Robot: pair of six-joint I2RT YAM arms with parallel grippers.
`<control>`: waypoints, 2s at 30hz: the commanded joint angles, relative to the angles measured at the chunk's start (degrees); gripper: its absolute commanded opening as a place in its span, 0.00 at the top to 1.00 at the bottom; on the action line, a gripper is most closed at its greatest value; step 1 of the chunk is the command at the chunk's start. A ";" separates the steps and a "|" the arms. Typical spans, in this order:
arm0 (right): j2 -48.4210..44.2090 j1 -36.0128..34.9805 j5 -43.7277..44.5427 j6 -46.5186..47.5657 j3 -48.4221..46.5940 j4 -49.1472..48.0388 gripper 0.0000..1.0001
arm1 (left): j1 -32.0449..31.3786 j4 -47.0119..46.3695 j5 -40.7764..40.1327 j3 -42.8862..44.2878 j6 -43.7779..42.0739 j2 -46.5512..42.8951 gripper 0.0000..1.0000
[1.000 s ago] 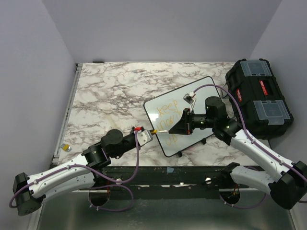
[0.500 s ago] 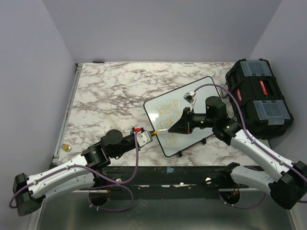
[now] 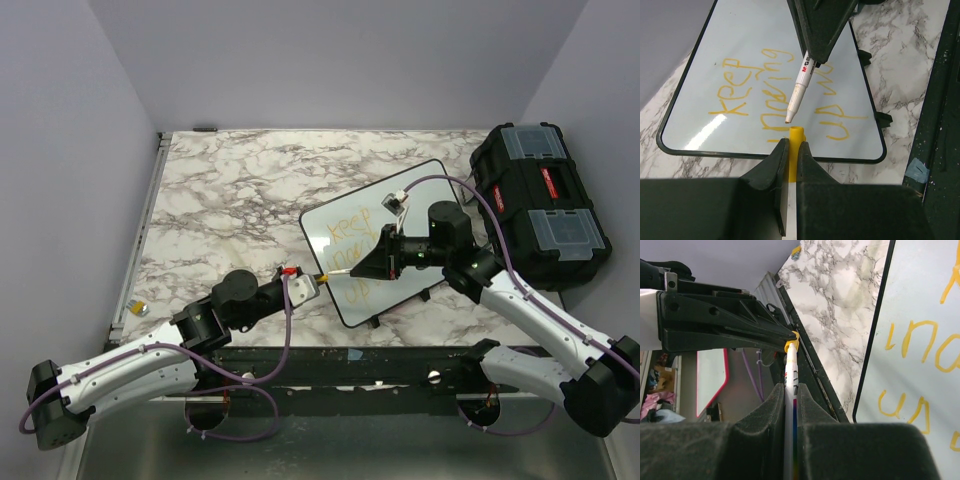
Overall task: Write a sentence on the whiteboard
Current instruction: Insert the whiteboard marker without the cap into the pen cap.
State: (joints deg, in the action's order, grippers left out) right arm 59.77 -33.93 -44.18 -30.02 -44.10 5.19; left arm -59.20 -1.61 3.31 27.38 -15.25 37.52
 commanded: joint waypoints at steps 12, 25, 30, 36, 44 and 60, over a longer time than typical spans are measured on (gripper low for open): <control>-0.83 -1.31 0.17 -0.55 0.54 -1.02 0.99 | 0.14 -2.58 0.18 2.25 0.57 1.66 1.00; -2.71 -1.31 3.75 -0.81 0.68 0.10 0.99 | 0.18 -2.34 -1.03 0.61 0.92 -1.22 1.00; -2.03 -1.32 3.02 -0.86 0.77 0.00 0.99 | 0.19 -3.13 -0.84 0.75 1.09 -0.75 1.00; -2.19 -1.31 2.87 -0.18 -0.09 0.82 0.99 | 0.22 -3.69 -1.02 1.17 1.11 1.14 1.00; -2.43 -1.31 3.75 0.42 -0.14 1.40 0.99 | 0.21 -3.41 -2.69 0.79 1.70 0.37 1.00; -0.47 -1.31 1.25 1.71 -0.66 2.52 0.99 | 0.25 -4.37 -0.39 1.53 1.81 1.70 1.00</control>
State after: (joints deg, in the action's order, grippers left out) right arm 58.46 -34.89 -41.54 -29.89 -43.88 6.13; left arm -59.20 -4.19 1.74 27.66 -13.67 39.16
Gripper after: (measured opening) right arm 0.125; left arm 0.057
